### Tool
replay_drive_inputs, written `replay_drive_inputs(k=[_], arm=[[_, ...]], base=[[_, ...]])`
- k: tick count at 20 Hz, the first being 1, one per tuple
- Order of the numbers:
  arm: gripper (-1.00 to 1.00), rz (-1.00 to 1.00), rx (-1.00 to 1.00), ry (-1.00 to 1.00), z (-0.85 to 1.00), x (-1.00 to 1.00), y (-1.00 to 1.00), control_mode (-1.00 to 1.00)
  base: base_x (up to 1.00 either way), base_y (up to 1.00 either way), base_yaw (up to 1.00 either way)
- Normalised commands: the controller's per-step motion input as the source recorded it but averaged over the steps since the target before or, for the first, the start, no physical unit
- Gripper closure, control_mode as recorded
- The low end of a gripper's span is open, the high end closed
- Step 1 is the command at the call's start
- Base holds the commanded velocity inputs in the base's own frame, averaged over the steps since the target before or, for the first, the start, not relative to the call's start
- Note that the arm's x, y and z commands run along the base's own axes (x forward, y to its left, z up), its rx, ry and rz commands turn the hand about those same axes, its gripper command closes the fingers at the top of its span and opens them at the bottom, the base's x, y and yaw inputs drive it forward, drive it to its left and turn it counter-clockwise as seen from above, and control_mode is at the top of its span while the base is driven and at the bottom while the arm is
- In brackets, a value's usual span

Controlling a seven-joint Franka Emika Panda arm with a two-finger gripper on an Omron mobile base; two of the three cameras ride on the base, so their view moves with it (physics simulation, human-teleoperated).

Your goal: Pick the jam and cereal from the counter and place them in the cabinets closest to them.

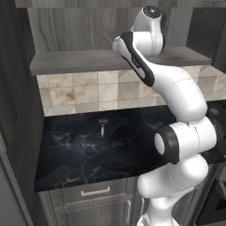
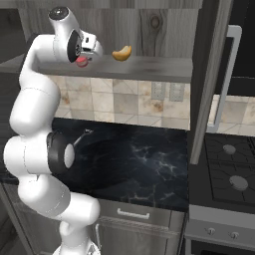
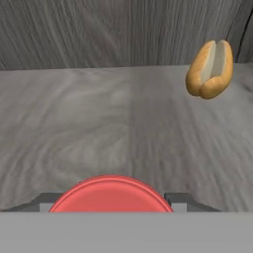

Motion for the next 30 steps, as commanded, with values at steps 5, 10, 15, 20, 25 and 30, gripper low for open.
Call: replay_drive_inputs(k=[5,10,15,20,25,30], arm=[[1.0,0.0,0.01,0.0,0.0,0.38,0.05,-1.0],[1.0,0.0,0.0,0.01,0.0,0.14,0.01,-1.0],[1.0,0.0,0.0,0.0,0.0,0.15,0.0,-1.0],[1.0,0.0,0.0,0.0,0.0,0.17,0.01,-1.0],[-1.0,0.0,0.0,0.0,0.0,0.16,0.04,-1.0],[-1.0,0.0,0.0,0.0,0.0,0.11,0.0,-1.0]], base=[[0.0,0.0,0.0],[0.0,0.0,0.0],[0.0,0.0,0.0],[0.0,0.0,0.0],[0.0,0.0,0.0],[0.0,0.0,0.0]])
